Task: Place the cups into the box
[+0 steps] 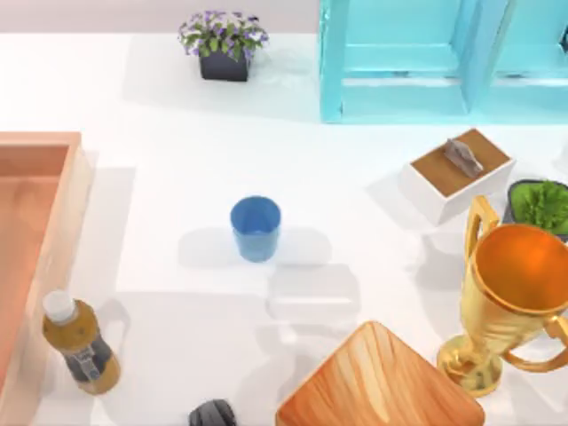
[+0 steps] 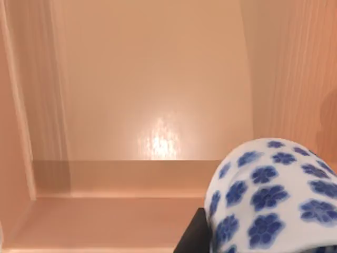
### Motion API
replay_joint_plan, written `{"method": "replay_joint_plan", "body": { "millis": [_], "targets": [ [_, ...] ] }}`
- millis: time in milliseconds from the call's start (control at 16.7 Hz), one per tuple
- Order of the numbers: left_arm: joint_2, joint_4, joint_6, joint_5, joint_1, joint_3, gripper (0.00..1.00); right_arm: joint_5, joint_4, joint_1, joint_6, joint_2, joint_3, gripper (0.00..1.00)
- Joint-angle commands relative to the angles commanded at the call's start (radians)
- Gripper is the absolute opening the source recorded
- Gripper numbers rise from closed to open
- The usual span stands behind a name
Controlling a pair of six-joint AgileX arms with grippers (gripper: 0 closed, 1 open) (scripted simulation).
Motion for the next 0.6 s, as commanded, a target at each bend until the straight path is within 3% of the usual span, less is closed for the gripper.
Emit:
{"method": "replay_joint_plan", "body": {
  "millis": [180, 600],
  "targets": [
    [-0.093, -0.007, 0.093, 0.002, 0.092, -0.090, 0.00, 0.000, 0.000, 0.000, 0.000, 0.000, 0.000, 1.00],
    [-0.099, 0.011, 0.105, 0.001, 0.097, -0.113, 0.00, 0.000, 0.000, 0.000, 0.000, 0.000, 0.000, 1.00]
  ]
}}
